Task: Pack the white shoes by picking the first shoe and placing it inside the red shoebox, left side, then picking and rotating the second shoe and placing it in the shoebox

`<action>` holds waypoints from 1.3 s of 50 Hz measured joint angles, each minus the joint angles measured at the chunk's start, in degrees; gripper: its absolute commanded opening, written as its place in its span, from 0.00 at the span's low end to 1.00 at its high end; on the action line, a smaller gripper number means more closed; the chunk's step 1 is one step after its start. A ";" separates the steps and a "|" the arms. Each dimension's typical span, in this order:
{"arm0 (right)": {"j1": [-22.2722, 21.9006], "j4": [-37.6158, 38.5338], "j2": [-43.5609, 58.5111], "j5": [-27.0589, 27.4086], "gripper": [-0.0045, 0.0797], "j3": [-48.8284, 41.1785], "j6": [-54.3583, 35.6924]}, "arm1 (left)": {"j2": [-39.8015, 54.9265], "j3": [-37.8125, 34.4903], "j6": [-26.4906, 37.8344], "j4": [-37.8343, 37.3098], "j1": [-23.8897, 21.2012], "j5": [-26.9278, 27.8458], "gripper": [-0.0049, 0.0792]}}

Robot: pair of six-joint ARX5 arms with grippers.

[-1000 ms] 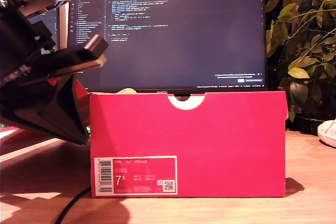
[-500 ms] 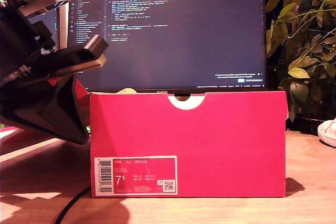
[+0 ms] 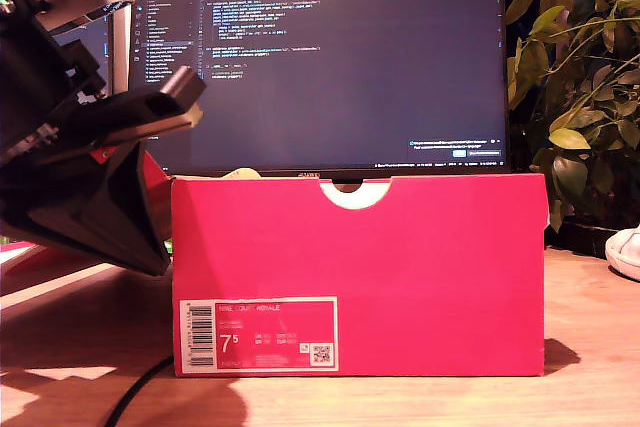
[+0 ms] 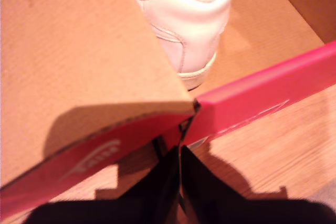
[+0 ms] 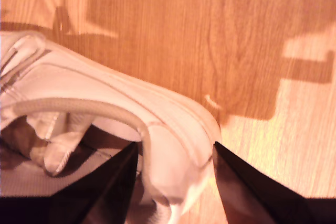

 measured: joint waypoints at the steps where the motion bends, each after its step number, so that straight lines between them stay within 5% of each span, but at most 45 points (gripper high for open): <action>1: 0.04 -0.09 0.00 0.00 0.44 0.00 0.00 | 0.00 0.00 0.00 0.00 0.00 0.00 0.04; 20: 1.22 -0.61 0.02 -0.31 0.03 0.00 -0.04 | 0.00 0.00 0.00 0.00 0.00 -0.02 0.04; 65: 2.36 -0.35 -0.09 -1.55 0.04 0.00 -16.61 | 0.00 0.00 0.00 0.00 0.00 0.00 0.04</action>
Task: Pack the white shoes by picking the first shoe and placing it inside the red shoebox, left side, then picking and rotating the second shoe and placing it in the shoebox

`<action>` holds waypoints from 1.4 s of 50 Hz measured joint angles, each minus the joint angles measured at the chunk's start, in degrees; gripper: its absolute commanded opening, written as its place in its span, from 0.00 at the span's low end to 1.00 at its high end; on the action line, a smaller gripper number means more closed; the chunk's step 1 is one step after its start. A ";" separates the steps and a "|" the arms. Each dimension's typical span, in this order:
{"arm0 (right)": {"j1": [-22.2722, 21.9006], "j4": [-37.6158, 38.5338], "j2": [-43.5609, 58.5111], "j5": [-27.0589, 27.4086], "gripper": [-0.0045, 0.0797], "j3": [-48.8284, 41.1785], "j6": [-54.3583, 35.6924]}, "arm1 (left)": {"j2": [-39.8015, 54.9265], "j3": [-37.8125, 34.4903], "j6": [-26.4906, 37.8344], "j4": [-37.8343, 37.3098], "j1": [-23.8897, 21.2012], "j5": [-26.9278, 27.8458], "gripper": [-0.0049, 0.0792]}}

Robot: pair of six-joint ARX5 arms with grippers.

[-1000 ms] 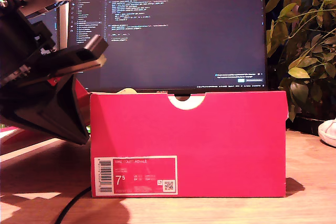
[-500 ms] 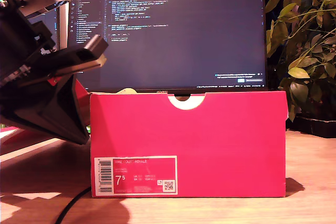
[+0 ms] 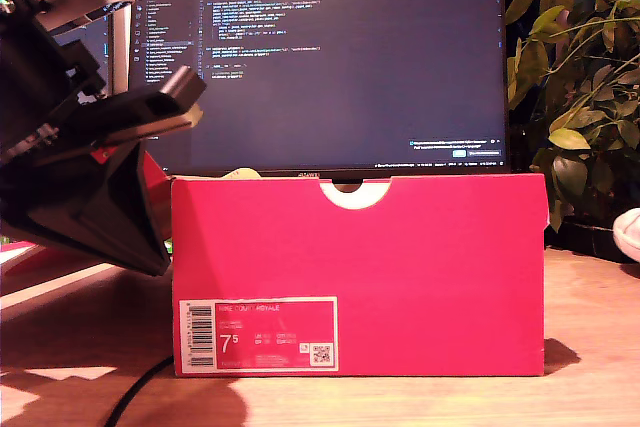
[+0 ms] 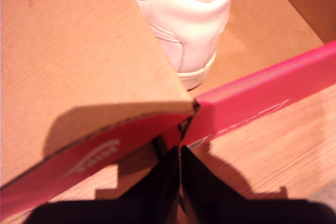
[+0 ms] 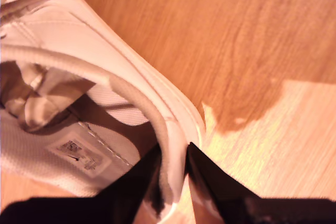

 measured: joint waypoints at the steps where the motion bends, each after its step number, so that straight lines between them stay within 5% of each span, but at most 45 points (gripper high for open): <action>1: 0.00 -0.11 -0.04 -0.11 0.04 0.00 -0.09 | 0.00 0.00 0.00 0.00 0.00 0.00 0.04; 14: 0.74 -8.26 -3.48 -0.26 0.04 0.81 -8.48 | 0.00 0.00 0.00 -0.02 0.00 0.00 0.04; 42: 2.93 -20.79 -5.84 7.63 0.04 17.14 -29.20 | 0.00 0.00 0.00 0.00 0.00 0.00 0.04; 62: 3.43 -22.73 -5.84 7.43 0.04 29.16 -47.82 | 0.00 0.00 0.00 0.00 0.00 0.00 0.04; 70: 3.32 -21.44 -5.88 2.97 0.04 33.77 -56.06 | 0.00 0.00 0.00 0.00 0.00 0.00 0.04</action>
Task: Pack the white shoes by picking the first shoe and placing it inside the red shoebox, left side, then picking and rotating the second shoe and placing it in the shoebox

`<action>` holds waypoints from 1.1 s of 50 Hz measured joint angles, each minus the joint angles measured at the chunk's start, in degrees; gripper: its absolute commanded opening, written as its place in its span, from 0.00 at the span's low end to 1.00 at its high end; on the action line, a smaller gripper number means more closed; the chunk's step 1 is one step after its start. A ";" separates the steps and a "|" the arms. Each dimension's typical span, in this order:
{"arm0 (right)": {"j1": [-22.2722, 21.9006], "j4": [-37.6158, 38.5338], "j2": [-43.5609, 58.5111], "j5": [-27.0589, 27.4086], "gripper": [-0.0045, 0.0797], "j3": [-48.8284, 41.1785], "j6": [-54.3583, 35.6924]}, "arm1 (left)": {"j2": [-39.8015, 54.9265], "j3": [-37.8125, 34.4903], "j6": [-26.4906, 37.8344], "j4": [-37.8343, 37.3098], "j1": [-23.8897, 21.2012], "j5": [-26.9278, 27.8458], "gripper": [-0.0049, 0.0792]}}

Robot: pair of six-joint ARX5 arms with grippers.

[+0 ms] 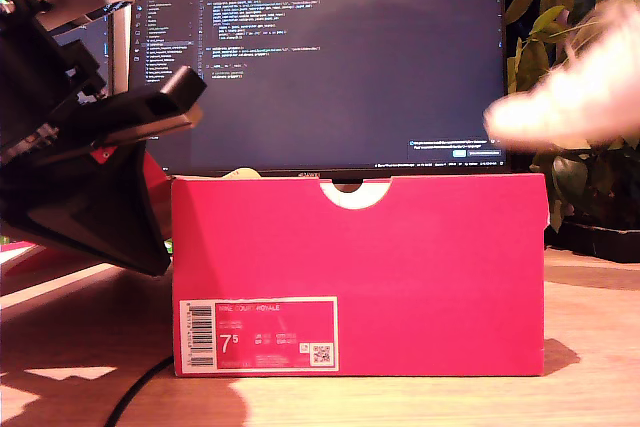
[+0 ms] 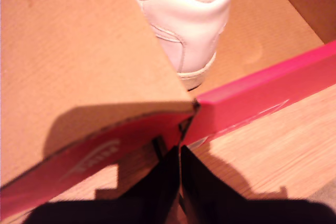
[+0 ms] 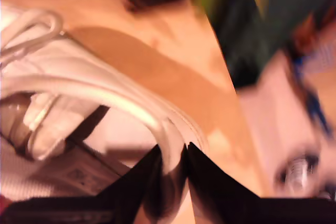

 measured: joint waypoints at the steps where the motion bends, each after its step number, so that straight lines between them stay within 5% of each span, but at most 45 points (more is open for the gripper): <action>1: 0.00 0.35 0.00 -0.74 0.04 0.26 -1.20 | 0.00 0.00 0.00 0.00 0.00 0.00 0.04; 9: 0.76 1.46 -0.02 -5.35 0.04 0.77 -11.96 | 0.00 0.00 0.00 -0.02 0.00 0.00 0.04; 23: 3.58 4.72 0.07 -5.75 0.04 0.77 -30.10 | 0.00 0.00 0.00 0.00 0.00 0.00 0.04; 35: 8.74 13.31 2.03 -5.70 0.04 1.09 -38.32 | 0.00 0.00 0.00 0.00 0.00 0.00 0.04; 55: 16.79 11.28 13.49 -5.33 0.04 14.10 -52.19 | 0.00 0.00 0.00 0.00 0.00 -0.02 0.04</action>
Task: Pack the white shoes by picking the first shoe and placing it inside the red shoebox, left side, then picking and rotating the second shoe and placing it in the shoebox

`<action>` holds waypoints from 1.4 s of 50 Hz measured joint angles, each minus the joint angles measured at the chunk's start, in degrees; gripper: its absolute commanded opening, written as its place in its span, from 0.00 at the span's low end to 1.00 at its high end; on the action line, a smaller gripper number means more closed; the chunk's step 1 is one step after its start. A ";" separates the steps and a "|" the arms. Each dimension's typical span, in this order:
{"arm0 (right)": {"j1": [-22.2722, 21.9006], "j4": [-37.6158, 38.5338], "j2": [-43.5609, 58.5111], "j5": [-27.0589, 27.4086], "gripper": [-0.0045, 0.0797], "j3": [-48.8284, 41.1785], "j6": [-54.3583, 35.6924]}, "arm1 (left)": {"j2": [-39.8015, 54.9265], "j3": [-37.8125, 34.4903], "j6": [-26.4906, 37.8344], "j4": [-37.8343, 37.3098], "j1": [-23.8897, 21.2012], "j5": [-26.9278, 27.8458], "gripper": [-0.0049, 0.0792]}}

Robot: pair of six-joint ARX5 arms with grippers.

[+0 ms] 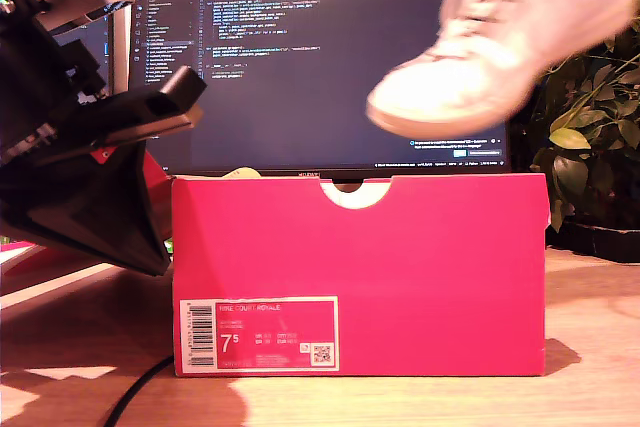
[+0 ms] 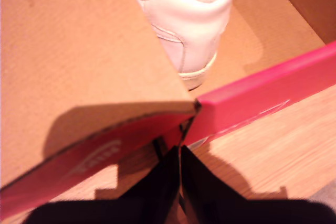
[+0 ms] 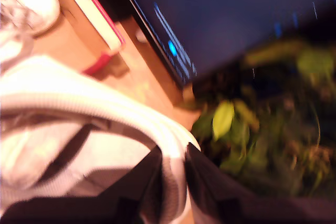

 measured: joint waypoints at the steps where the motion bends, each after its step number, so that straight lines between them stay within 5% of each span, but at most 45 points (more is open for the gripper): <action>1: 0.24 -0.15 0.48 0.09 0.04 0.55 0.00 | 0.00 0.00 0.00 0.00 0.00 0.00 0.04; 31: 8.02 0.07 11.37 0.92 0.04 1.81 -18.03 | 0.00 0.00 0.00 0.00 0.00 0.00 0.04; 50: 9.77 7.10 13.27 -7.39 0.04 1.81 -28.57 | 0.00 0.00 0.00 0.00 0.00 0.00 0.04; 70: 12.15 7.21 17.97 -9.38 0.04 1.88 -34.07 | 0.00 0.00 0.00 -0.04 0.00 -0.07 0.04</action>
